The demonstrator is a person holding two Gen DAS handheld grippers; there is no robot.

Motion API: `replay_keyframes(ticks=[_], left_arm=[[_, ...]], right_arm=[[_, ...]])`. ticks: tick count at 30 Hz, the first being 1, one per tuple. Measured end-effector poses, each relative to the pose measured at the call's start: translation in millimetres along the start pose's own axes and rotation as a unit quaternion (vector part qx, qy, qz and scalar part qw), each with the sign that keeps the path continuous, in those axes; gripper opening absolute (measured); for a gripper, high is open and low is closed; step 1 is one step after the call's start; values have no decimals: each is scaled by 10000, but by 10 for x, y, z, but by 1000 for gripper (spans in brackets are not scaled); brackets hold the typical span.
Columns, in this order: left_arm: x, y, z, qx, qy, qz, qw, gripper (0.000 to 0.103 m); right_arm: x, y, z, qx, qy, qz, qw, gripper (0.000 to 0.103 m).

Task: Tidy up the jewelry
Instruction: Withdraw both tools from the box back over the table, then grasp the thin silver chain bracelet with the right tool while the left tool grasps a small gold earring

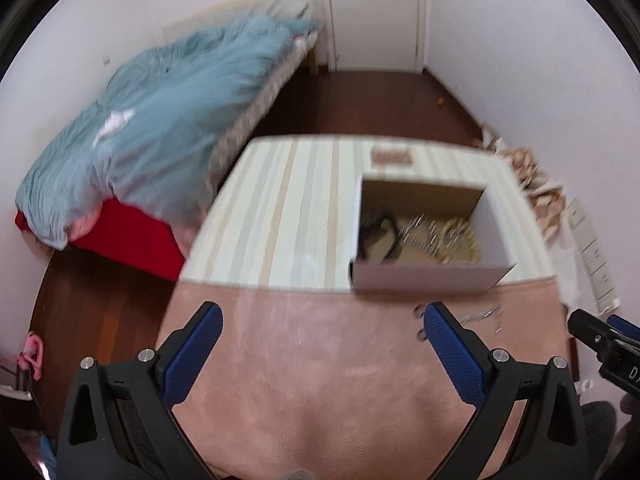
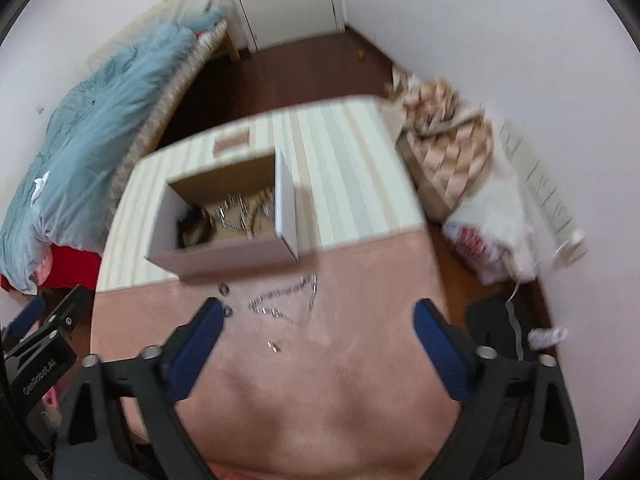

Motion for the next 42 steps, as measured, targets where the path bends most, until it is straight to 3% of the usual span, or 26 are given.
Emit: replay_keyframes(ticks=[2, 3, 10, 16, 18, 19, 20, 21, 24, 28, 32, 38, 42], left_arm=[[-172, -5, 118, -37, 200, -75, 9998, 103], [-273, 3, 179, -51, 314, -147, 9994, 103], [-627, 7, 302, -141, 649, -373, 9971, 103], [-799, 10, 357, -187, 854, -398, 9954, 103], [-839, 6, 379, -209, 898, -401, 9949, 103], [-853, 7, 384, -220, 911, -405, 9948, 103], [-864, 0, 385, -231, 923, -398, 9947, 103], [-868, -17, 394, -241, 939, -378, 9946, 103], [-854, -86, 400, -297, 939, -314, 9946, 103], [-799, -262, 441, -409, 935, -77, 9947, 103], [-727, -648, 555, -588, 1005, 437, 9922, 102], [-715, -1249, 749, -967, 1161, 1089, 9825, 101], [-746, -1416, 828, -1178, 1158, 1098, 9801, 86]], right_arm=[[-257, -72, 86, -64, 191, -55, 9998, 67], [-366, -85, 99, -94, 221, -105, 9997, 65], [-916, -51, -18, 112, 202, -61, 9997, 63], [-1231, 144, -73, 638, 314, 58, 9975, 53], [-1240, 199, -86, 862, 164, 213, 9959, 42], [-1242, 233, -84, 934, 106, 233, 9953, 32], [-1240, 276, -80, 958, 73, 95, 9953, 15], [-1245, 323, -68, 974, 94, -39, 9952, 7], [-1226, 325, -58, 1053, 78, 92, 9944, 6], [-1116, 27, -61, 552, 78, 1, 9984, 6], [-922, -377, -65, -25, -24, -74, 10000, 6], [-799, -669, 1, -314, -69, -51, 9995, 6], [-786, -710, 65, -409, -54, -99, 9991, 6]])
Point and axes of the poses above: each gripper's, at about its wrist camera, not at the fingertips, and x roughly against the way its jaws point, y to its left, z to its underside, the point moved 10 cm from there along -x, roughly the way its jaws point, and after that the axes turned 3 degrees about y, right-handed, at the moved point
